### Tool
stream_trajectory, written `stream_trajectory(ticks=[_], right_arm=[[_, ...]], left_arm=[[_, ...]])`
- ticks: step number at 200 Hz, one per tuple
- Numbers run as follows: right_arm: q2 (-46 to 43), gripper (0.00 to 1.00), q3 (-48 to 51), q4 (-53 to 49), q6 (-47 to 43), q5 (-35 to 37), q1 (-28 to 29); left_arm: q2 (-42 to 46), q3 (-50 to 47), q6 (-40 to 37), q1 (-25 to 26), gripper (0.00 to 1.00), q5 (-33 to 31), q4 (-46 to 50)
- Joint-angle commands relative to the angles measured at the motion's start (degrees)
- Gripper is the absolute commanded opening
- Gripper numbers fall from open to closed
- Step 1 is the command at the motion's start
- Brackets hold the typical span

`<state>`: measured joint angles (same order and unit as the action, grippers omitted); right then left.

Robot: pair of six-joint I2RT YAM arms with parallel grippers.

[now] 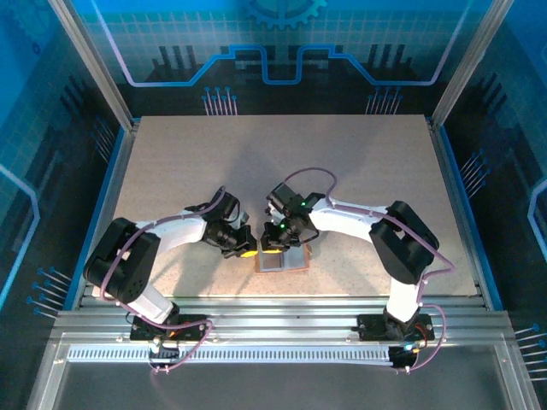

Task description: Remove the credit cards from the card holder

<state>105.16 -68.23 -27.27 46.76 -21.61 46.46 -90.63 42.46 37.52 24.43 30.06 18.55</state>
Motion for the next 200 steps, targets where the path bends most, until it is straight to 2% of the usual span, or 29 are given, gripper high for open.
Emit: stream_trajectory(ticks=[1, 103, 200], right_arm=[[1.43, 0.14, 0.55, 0.46, 1.03, -1.15, 1.12], [3.64, 0.15, -0.15, -2.69, 0.36, 1.82, 2.27], [3.26, 0.16, -0.4, -8.08, -1.67, 7.89, 2.32]], left_arm=[[-1.04, -0.93, -0.58, -0.36, 0.07, 1.94, -0.02], [-4.53, -0.42, -2.6, -0.41, 0.06, 1.66, 1.35], [-5.24, -0.01, -2.89, -0.34, 0.06, 1.31, 1.73]])
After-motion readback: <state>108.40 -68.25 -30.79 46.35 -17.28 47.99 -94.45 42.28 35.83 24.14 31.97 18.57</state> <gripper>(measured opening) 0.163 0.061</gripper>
